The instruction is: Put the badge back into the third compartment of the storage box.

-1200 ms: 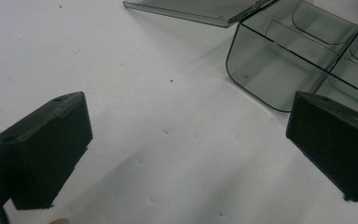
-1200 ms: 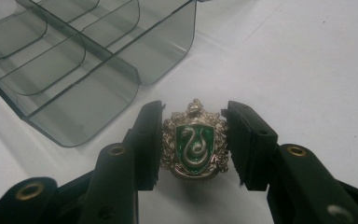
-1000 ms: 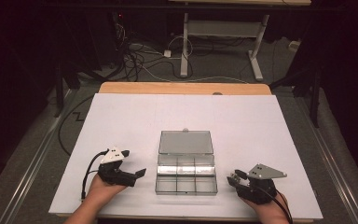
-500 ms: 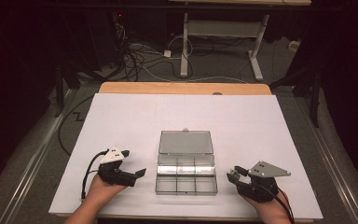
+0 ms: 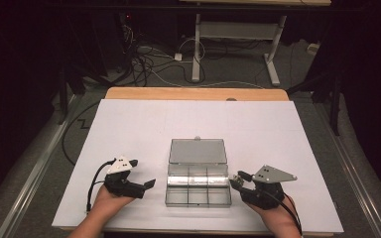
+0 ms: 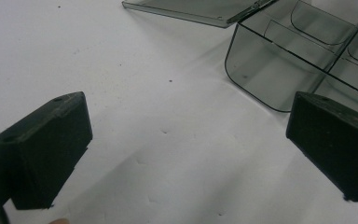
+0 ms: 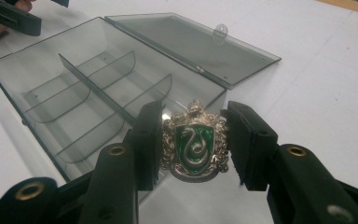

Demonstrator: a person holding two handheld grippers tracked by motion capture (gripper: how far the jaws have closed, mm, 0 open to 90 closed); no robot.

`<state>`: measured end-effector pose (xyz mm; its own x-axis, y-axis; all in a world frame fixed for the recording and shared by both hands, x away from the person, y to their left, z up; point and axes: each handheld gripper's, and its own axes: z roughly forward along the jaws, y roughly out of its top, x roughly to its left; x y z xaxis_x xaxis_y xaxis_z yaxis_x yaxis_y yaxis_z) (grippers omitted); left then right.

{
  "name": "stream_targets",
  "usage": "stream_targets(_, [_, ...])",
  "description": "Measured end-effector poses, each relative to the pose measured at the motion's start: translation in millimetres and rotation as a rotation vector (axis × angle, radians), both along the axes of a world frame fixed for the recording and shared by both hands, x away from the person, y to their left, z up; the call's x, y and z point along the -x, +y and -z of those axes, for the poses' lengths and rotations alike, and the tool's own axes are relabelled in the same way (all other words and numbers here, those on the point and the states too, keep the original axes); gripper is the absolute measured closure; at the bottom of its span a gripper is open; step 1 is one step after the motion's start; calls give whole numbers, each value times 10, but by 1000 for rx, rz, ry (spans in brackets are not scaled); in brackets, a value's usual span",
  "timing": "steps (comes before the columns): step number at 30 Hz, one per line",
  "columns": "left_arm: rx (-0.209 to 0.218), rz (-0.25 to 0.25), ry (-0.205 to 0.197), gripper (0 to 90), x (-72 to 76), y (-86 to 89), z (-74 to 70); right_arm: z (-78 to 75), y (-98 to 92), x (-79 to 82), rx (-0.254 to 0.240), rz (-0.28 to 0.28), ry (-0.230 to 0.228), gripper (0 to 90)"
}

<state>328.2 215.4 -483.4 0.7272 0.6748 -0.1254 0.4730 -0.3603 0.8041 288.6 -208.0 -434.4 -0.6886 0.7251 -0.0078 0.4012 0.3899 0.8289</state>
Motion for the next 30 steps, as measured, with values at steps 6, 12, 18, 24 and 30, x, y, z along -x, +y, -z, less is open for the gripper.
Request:
stream_targets(6, [2,2,0,1,0,3,0,13,120,-90,4,-19,2,589])
stream_targets(12, [2,2,-1,1,1,3,-1,11,215,-185,10,-33,3,589])
stream_targets(18, [1,1,-2,0,3,2,-1,29,292,-258,14,-44,7,588])
stream_targets(24, [4,-8,-3,0,4,6,-2,57,352,-328,19,-50,16,588])
stream_targets(30, [8,-13,-3,0,5,9,-2,86,411,-381,27,-59,24,588])
